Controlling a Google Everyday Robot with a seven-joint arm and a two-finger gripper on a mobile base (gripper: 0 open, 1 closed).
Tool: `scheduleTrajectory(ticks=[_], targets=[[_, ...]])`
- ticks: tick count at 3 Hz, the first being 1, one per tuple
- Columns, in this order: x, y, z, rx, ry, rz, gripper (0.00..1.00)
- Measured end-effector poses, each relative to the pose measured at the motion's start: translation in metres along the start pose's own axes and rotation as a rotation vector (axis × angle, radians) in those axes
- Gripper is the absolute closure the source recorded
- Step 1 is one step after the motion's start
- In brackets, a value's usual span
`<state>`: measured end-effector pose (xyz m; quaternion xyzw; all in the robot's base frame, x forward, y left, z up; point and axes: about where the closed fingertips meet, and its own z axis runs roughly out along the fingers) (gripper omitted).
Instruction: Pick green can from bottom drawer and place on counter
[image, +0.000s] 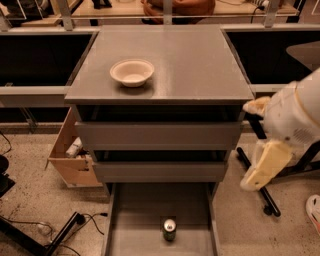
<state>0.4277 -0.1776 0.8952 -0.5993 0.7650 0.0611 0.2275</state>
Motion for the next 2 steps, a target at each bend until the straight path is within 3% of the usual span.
scheduleTrajectory(ticks=[1, 2], targets=[[0.008, 0.041, 0.081, -0.088, -0.192, 0.031, 0.0], [-0.007, 0.061, 0.14, -0.1, -0.393, 0.059, 0.0]])
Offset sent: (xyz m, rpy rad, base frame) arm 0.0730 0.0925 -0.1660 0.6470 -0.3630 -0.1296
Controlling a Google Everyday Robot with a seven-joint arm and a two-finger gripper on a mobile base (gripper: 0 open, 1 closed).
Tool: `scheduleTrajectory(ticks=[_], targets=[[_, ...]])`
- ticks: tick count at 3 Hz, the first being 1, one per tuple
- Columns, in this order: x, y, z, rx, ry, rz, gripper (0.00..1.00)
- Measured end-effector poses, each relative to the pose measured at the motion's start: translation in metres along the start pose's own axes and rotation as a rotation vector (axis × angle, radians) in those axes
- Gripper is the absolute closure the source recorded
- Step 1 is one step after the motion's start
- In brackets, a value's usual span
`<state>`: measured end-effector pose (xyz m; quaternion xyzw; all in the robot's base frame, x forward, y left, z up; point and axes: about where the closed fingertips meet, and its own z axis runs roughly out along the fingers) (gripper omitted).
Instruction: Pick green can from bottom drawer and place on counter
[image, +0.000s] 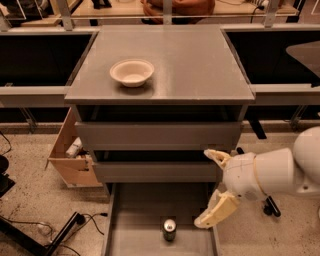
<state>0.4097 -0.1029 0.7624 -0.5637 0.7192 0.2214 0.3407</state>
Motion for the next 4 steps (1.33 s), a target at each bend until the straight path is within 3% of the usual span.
scheduleTrajectory(ticks=[1, 2, 3, 4], targets=[[0.0, -0.01, 0.035, 0.076, -0.146, 0.023, 0.0], [-0.003, -0.03, 0.039, 0.153, -0.16, 0.016, 0.0], [-0.003, -0.03, 0.038, 0.153, -0.155, 0.017, 0.0], [0.021, -0.029, 0.07, 0.153, -0.165, 0.048, 0.0]])
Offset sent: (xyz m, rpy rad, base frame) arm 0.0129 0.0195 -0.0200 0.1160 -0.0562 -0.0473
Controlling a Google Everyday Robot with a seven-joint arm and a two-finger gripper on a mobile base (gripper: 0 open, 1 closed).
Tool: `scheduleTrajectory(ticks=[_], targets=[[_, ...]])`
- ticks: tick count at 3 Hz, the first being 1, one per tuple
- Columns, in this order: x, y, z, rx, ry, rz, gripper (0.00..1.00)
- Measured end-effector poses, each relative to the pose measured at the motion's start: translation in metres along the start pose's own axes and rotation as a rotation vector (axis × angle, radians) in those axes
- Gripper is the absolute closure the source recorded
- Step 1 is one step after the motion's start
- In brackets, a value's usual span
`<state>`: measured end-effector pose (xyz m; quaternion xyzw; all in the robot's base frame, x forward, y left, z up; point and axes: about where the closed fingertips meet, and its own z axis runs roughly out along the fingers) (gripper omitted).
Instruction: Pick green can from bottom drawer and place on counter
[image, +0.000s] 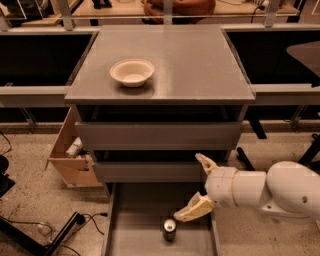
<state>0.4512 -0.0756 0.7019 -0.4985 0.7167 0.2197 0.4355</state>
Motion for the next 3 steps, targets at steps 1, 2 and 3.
scheduleTrajectory(ticks=[1, 2, 3], targets=[[0.053, -0.006, 0.032, 0.039, -0.026, -0.004, 0.0], [0.115, -0.028, 0.064, 0.08, -0.025, -0.06, 0.0], [0.162, -0.047, 0.093, 0.081, -0.03, -0.093, 0.0]])
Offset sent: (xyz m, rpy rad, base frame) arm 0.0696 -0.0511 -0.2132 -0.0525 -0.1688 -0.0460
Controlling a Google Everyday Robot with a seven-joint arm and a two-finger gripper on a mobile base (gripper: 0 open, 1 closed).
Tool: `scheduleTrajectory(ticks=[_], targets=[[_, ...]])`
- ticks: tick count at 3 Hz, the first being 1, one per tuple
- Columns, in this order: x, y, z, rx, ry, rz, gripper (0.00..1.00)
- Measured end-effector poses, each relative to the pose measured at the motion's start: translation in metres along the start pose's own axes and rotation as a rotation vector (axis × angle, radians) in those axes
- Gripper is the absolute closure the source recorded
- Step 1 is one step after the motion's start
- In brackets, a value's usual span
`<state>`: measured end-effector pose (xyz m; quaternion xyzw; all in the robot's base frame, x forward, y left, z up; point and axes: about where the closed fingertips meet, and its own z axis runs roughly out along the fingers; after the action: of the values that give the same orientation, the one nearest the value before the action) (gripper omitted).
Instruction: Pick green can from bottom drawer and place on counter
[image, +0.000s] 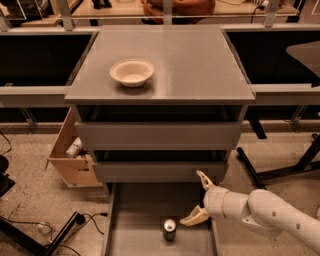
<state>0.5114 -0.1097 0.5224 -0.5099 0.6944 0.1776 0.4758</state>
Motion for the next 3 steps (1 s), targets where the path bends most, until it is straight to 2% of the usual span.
scheduleTrajectory(ticks=[1, 2, 3], targets=[[0.025, 0.003, 0.021, -0.02, -0.031, 0.032, 0.0], [0.025, 0.003, 0.021, -0.02, -0.031, 0.032, 0.0], [0.051, 0.012, 0.034, -0.027, -0.058, 0.061, 0.0]])
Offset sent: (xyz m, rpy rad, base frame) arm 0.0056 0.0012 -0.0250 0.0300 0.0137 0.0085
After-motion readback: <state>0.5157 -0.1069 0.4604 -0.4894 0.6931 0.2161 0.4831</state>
